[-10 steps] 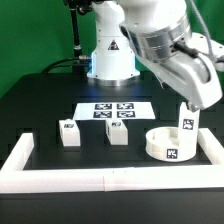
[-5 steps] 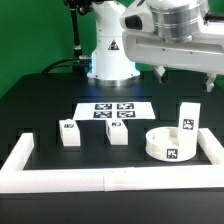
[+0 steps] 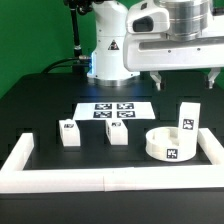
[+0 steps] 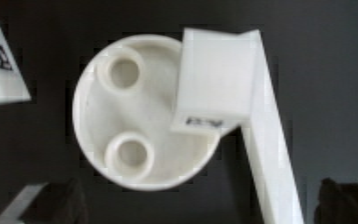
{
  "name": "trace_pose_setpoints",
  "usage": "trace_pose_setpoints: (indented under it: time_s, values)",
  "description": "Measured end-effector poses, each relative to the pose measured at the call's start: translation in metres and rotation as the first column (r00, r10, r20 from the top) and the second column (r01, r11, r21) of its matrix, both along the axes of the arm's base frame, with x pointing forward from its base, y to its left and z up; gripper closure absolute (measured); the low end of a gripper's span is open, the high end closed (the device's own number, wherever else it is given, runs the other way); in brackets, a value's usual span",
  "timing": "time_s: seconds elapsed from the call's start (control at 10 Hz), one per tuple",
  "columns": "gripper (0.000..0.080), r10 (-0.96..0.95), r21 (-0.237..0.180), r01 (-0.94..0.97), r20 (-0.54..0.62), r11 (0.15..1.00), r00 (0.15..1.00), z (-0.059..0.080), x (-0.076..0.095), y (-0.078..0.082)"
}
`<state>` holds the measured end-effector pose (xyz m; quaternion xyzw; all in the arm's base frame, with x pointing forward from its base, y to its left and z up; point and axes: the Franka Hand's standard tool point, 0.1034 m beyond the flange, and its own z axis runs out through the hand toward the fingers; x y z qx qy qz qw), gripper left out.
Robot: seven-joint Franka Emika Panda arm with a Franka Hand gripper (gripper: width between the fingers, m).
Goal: Assemble stool
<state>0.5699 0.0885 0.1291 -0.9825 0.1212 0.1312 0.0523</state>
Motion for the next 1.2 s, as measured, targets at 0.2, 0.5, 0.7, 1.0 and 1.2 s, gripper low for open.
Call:
trace_pose_setpoints:
  time_s: [0.2,0.5,0.7,1.0,1.2]
  values:
    - [0.015,0.054,-0.057,-0.054,0.002,0.997,0.999,-0.009,0.0,0.004]
    - [0.015,0.047,-0.051,-0.047,0.001,0.998,0.999,-0.009,0.0,0.004]
    - [0.015,0.031,-0.055,-0.031,0.007,0.998,0.999,-0.01,0.0,0.004]
    - [0.015,-0.079,-0.08,0.089,0.121,0.993,0.989,-0.031,-0.005,0.009]
    - [0.015,-0.078,-0.08,0.09,0.144,0.993,0.987,-0.041,-0.004,0.015]
